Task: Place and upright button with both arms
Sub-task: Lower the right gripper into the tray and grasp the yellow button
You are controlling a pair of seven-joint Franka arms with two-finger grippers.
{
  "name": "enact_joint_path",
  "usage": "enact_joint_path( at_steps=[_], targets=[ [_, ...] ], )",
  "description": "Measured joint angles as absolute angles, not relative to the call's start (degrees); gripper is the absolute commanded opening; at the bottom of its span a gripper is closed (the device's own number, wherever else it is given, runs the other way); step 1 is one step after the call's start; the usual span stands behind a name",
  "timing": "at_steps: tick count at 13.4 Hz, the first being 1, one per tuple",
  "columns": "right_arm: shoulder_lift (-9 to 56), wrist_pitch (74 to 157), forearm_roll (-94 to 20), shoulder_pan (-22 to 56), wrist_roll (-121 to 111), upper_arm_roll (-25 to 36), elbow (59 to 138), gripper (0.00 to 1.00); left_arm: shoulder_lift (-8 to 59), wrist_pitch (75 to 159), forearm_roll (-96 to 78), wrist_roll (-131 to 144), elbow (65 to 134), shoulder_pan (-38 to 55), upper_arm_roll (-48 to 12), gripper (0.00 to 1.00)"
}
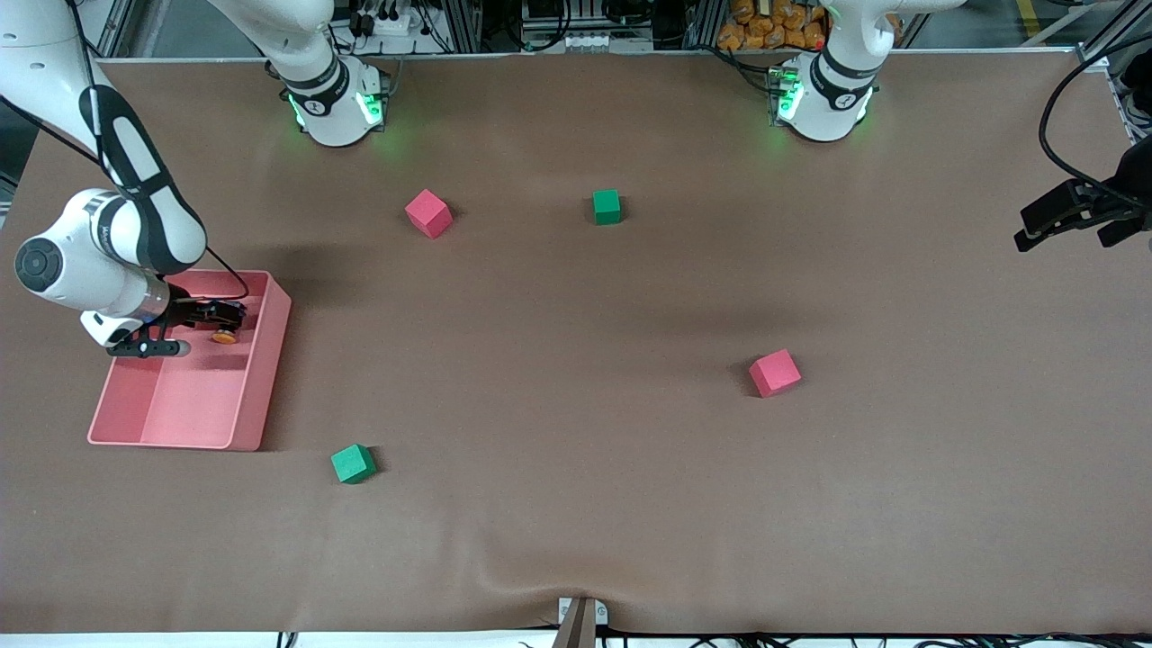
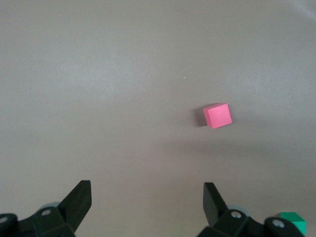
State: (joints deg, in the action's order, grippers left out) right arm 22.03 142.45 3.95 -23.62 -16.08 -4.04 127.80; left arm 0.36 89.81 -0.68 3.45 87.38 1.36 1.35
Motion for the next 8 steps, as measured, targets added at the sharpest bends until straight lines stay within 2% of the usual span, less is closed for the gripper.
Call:
enact_joint_path(
  at_steps=[2,3,4,5,6,8],
  targets=[
    [22.2,142.6,4.0,-23.6,-16.1,-4.0,127.8,1.00,0.4,89.8,-0.7,3.4,87.4,1.4,1.4,1.00],
    [22.3,142.6,4.0,-23.6,-16.0,-4.0,127.8,0.88,0.4,89.8,-0.7,3.4,87.4,1.4,1.4,1.00],
    [22.3,142.6,4.0,-23.6,-16.0,-4.0,127.8,0.59,0.4,89.8,-0.7,3.4,87.4,1.3,1.4,1.00],
    [22.4,142.7,4.0,-23.6,-16.0,-4.0,127.8,0.37,0.4,89.8,-0.7,3.4,87.4,1.3,1.4,1.00],
    [22.4,142.7,4.0,-23.6,-16.0,-4.0,127.8,0.25,0.4,89.8,-0.7,3.4,87.4,1.3,1.4,1.00],
    [22.4,142.7,4.0,-23.6,-16.0,-4.0,127.8,0.18,0.4,89.8,-0.7,3.4,87.4,1.3,1.4,1.00]
  ],
)
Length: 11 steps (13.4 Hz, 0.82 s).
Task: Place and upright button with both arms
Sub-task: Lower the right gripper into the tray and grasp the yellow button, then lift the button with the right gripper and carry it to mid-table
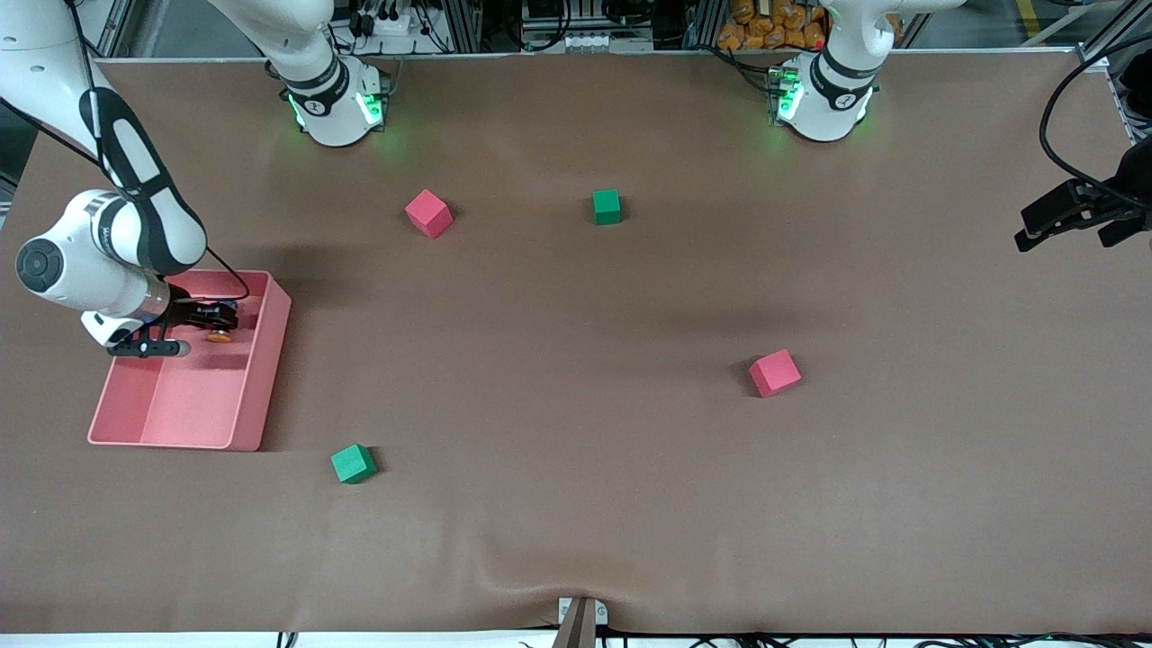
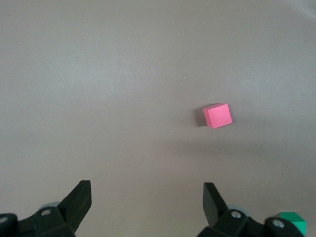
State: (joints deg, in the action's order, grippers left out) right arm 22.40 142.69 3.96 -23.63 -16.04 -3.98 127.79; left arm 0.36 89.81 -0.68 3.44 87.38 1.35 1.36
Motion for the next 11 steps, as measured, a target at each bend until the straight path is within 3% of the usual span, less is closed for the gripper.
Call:
enact_joint_path(
  at_steps=[2,8,11],
  targets=[
    [22.4,142.7,4.0,-23.6,-16.0,-4.0,127.8,0.13,0.4,89.8,-0.7,3.4,87.4,1.3,1.4,1.00],
    [21.9,141.7,4.4,-23.6,-16.1,-4.1,125.5,0.13,0.4,89.8,-0.7,3.4,87.4,1.3,1.4,1.00],
    [19.9,132.4,4.6,-23.3,-16.2,-4.7,120.0,0.13,0.4,89.8,-0.7,3.4,87.4,1.4,1.3,1.00]
  ],
)
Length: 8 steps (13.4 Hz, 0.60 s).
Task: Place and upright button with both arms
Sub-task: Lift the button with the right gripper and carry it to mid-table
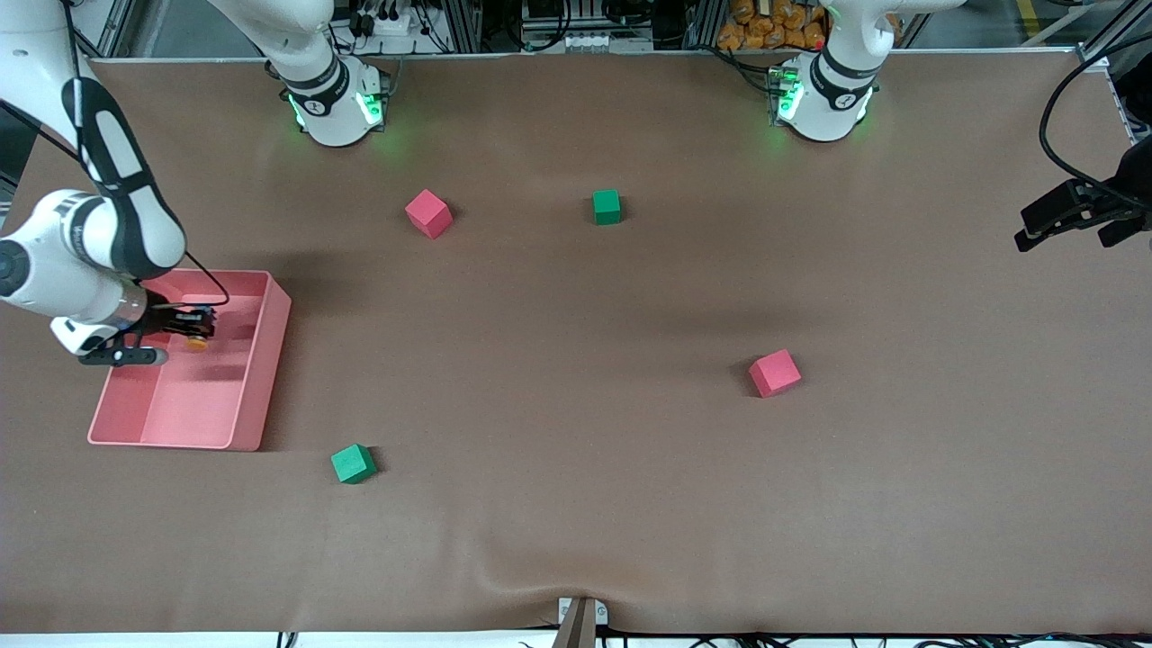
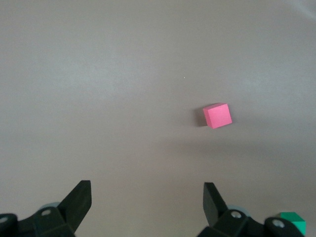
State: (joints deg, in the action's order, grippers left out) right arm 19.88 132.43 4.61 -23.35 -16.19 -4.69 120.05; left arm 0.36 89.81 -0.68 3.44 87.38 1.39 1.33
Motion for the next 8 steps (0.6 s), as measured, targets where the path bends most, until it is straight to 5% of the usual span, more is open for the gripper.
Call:
enact_joint_path(
  at_steps=[5,8],
  targets=[
    [18.3,111.8,4.6,-16.8,-16.2,-5.3,107.0,0.15,0.4,89.8,-0.7,3.4,87.4,1.4,1.3,1.00],
    [18.4,109.1,4.5,-8.2,-15.8,-5.7,103.1,0.15,0.4,89.8,-0.7,3.4,87.4,1.4,1.3,1.00]
  ],
)
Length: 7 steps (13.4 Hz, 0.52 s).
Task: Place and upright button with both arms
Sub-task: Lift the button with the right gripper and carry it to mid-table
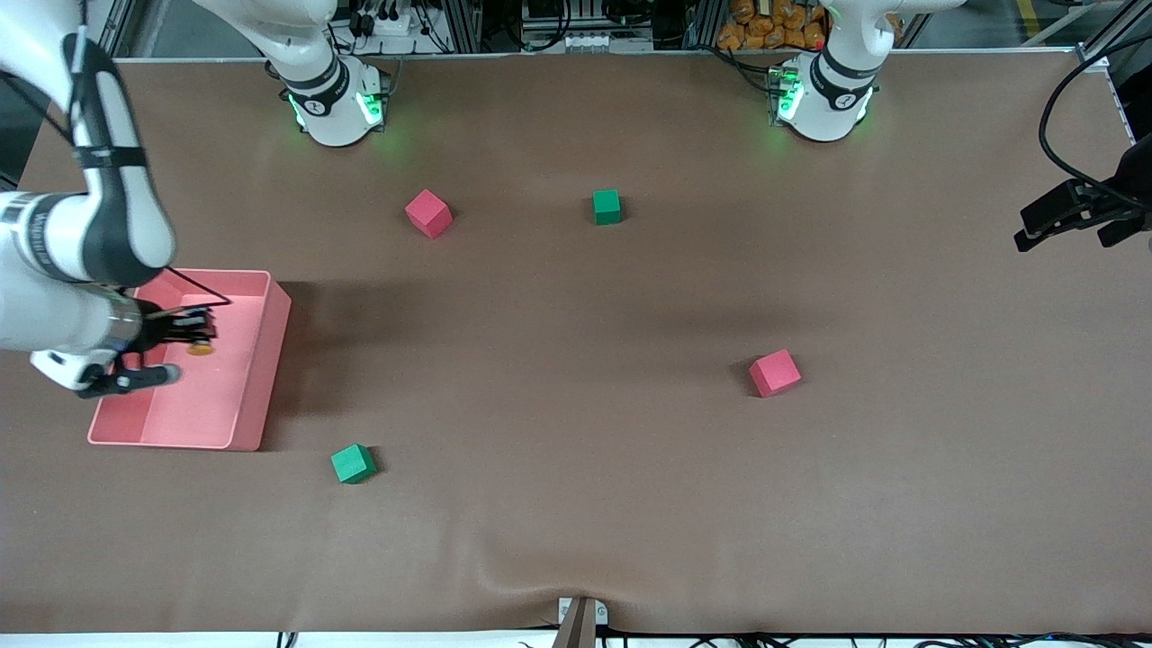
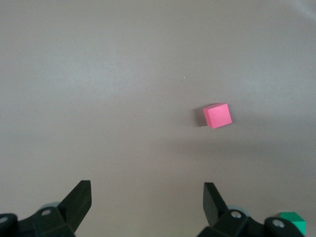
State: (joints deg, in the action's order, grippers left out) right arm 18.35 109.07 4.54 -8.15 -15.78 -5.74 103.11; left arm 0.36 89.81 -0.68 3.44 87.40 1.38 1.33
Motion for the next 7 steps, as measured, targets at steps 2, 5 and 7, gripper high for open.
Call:
enact_joint_path(
  at_steps=[2,5,7],
  targets=[
    [18.5,109.2,4.5,-1.2,-11.6,-5.9,101.6,0.15,0.4,89.8,-0.7,3.4,87.4,1.4,1.3,1.00],
    [20.0,109.2,3.9,8.3,2.0,-6.0,98.3,0.15,0.4,89.8,-0.7,3.4,87.4,1.4,1.3,1.00],
    [22.6,109.4,0.5,13.2,9.9,-6.0,95.5,0.15,0.5,89.8,-0.7,3.4,87.4,1.4,1.3,1.00]
  ],
)
